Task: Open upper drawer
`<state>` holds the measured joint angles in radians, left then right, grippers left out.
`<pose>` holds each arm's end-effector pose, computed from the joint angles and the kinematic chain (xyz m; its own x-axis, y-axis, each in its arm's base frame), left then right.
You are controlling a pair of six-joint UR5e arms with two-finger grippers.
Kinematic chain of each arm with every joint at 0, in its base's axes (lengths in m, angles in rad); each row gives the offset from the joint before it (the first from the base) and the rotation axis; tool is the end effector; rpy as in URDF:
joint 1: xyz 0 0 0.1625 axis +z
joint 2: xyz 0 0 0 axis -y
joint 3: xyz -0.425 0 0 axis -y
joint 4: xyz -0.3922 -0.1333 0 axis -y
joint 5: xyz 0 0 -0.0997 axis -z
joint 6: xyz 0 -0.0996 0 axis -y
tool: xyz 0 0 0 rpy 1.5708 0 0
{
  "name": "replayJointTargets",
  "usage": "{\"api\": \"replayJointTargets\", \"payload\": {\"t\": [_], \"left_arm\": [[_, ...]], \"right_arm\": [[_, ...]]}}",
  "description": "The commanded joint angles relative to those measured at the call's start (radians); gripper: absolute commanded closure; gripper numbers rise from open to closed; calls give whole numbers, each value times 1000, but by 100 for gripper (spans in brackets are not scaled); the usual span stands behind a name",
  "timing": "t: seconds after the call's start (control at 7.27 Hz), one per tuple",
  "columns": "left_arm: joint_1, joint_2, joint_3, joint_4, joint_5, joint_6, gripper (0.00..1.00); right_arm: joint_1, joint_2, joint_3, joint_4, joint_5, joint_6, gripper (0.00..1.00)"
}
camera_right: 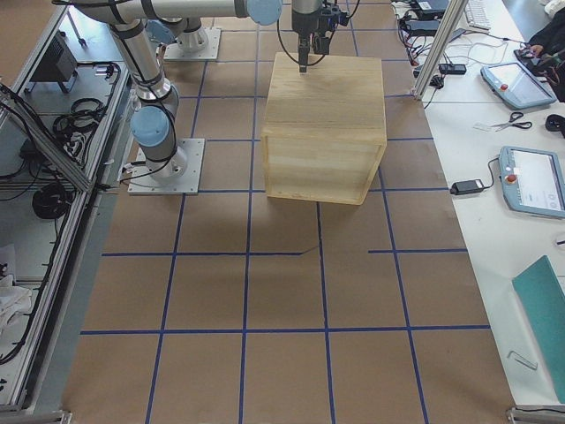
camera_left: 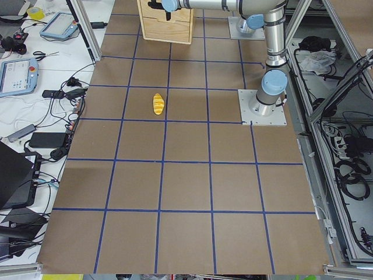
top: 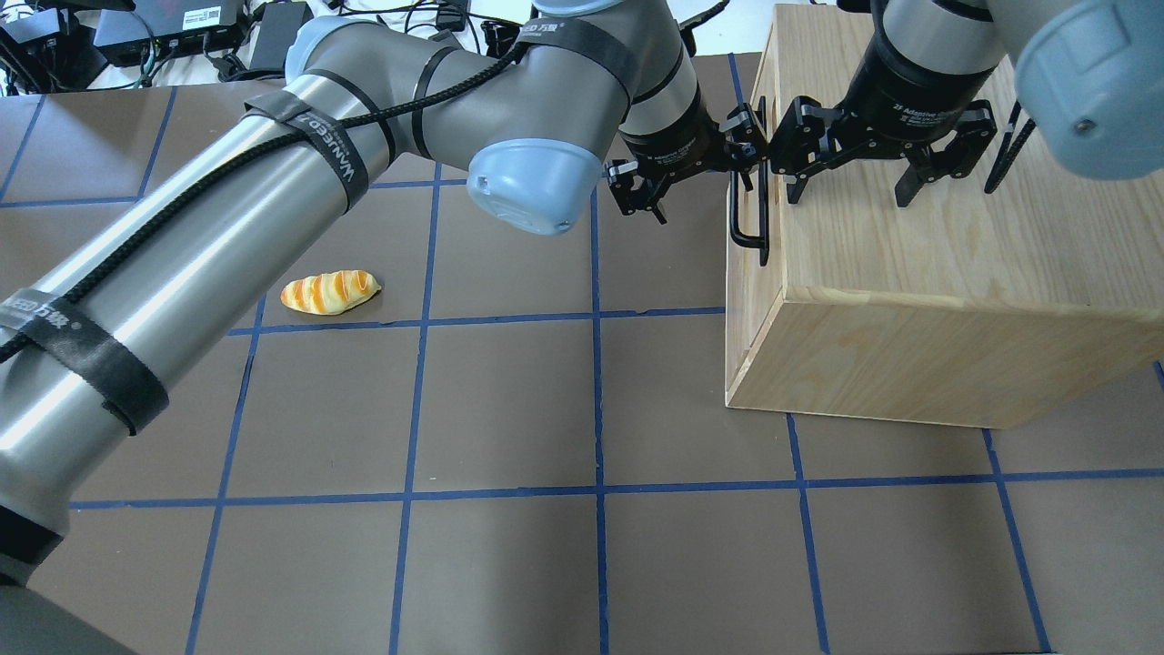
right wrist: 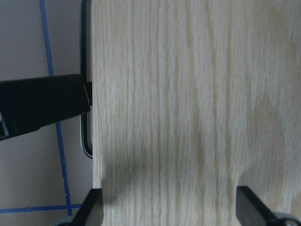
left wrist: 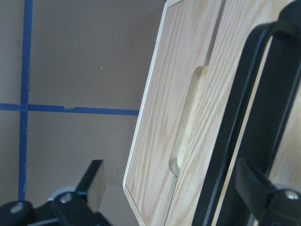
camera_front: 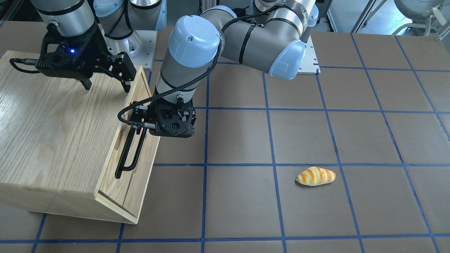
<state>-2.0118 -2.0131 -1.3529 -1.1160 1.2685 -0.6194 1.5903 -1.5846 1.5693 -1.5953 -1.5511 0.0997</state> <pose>-0.4389 -0.5481 0.3895 -0.9206 -0.1293 0.3686 -0.1460 0.9891 -0.0177 0.1448 -0.4871 0.4979 -0.9966 0.0793 -0.0235 0.0801 0.9961 -0.0376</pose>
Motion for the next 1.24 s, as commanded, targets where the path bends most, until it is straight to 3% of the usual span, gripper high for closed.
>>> {"api": "replayJointTargets", "payload": {"t": [0.0, 1.1], "left_arm": [[-2, -12, 0, 2, 0, 6, 0], [-1, -21, -2, 1, 15, 46, 0]], "right_arm": [[0, 0, 0, 0, -1, 0, 0], [0, 0, 0, 0, 0, 0, 0]]}}
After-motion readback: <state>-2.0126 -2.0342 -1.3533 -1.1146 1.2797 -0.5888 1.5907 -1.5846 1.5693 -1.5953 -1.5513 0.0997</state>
